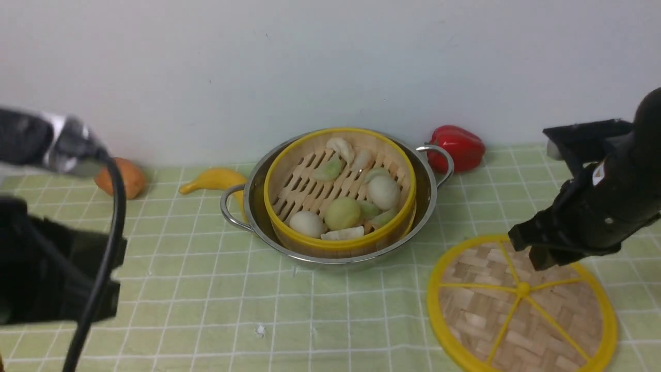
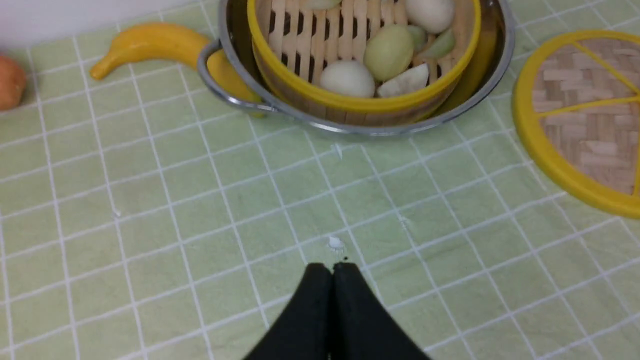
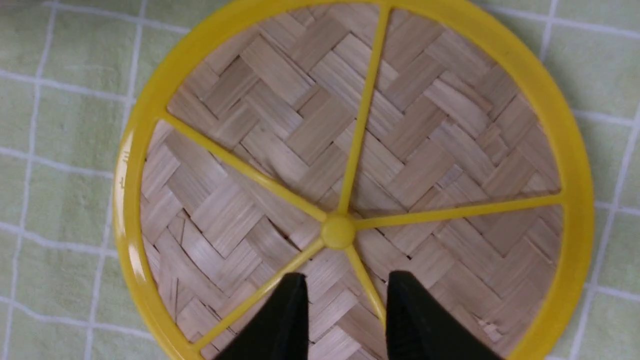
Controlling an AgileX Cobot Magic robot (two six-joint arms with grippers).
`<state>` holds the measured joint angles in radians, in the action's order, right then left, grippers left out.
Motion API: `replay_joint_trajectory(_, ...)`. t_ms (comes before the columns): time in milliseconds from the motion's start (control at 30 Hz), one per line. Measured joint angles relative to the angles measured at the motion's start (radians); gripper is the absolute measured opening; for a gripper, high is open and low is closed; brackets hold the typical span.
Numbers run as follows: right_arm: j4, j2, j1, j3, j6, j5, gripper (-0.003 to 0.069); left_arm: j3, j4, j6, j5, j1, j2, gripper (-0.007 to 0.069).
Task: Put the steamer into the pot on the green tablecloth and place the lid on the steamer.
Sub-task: 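Move the gripper down to the bamboo steamer lid and grasp its center knob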
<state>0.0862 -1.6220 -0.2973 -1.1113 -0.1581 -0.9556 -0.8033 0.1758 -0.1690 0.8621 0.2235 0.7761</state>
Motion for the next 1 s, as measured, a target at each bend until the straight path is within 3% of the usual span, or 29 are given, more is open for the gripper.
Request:
replay_joint_trajectory(267, 0.019, -0.070, 0.000, 0.000, 0.010, 0.028, 0.0240, 0.217, 0.000, 0.002, -0.030, 0.000, -0.106, -0.0023)
replay_joint_trajectory(833, 0.030, -0.181, -0.001, 0.000, 0.033, 0.089, 0.0240, 0.232, 0.046, 0.004, -0.052, 0.000, -0.112, -0.0023)
replay_joint_trajectory(1000, 0.036, -0.182, -0.001, 0.000, 0.033, 0.093, 0.0151, 0.232, 0.048, 0.004, -0.052, 0.000, -0.112, -0.0023)
